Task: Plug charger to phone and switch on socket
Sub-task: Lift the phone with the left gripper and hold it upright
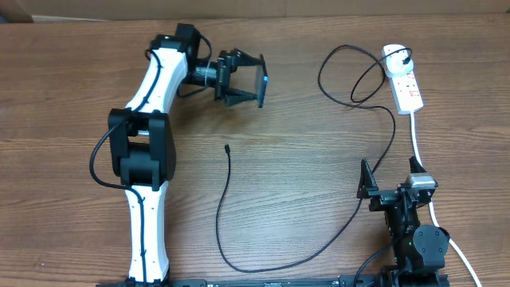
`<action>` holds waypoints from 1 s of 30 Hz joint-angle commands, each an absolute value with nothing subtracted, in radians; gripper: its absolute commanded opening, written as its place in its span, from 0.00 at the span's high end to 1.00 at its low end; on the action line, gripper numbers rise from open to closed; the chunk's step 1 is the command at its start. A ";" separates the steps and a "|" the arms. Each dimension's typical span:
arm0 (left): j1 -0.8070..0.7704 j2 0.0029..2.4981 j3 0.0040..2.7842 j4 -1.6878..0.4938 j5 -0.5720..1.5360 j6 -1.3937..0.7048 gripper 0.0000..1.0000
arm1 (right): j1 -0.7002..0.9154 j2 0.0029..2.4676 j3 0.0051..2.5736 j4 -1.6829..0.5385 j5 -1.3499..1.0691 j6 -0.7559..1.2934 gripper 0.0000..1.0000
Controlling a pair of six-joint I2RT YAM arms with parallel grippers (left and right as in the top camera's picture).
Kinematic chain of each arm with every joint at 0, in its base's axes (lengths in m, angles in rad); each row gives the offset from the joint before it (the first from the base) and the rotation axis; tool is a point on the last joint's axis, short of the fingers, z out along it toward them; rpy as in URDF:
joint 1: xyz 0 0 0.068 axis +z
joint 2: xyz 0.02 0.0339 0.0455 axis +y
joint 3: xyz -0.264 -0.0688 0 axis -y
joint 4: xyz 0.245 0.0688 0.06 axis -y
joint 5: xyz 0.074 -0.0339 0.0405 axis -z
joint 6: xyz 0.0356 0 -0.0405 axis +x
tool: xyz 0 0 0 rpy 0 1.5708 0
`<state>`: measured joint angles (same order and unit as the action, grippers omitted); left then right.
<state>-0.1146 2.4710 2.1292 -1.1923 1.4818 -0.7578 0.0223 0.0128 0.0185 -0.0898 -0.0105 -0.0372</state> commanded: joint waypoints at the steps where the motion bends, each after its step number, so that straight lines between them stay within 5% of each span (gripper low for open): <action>1: -0.081 2.477 2.163 -1.193 1.581 -0.775 0.27 | 0.029 0.003 0.008 -0.084 -0.001 -0.034 0.00; 18: -0.066 2.477 2.163 -1.205 1.581 -0.775 0.27 | 0.029 0.003 0.008 -0.068 -0.017 -0.022 0.00; 25: -0.066 2.477 2.163 -1.205 1.581 -0.786 0.27 | 0.029 0.003 0.008 0.026 -0.657 0.358 0.00; 30: -0.066 2.477 2.163 -1.205 1.581 -0.786 0.27 | 0.029 0.003 0.008 0.146 -0.697 0.547 0.00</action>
<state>-0.0639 2.4710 2.1292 -1.2045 1.5188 -0.7773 0.0223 0.0128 0.0185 0.1101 -0.5701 0.3641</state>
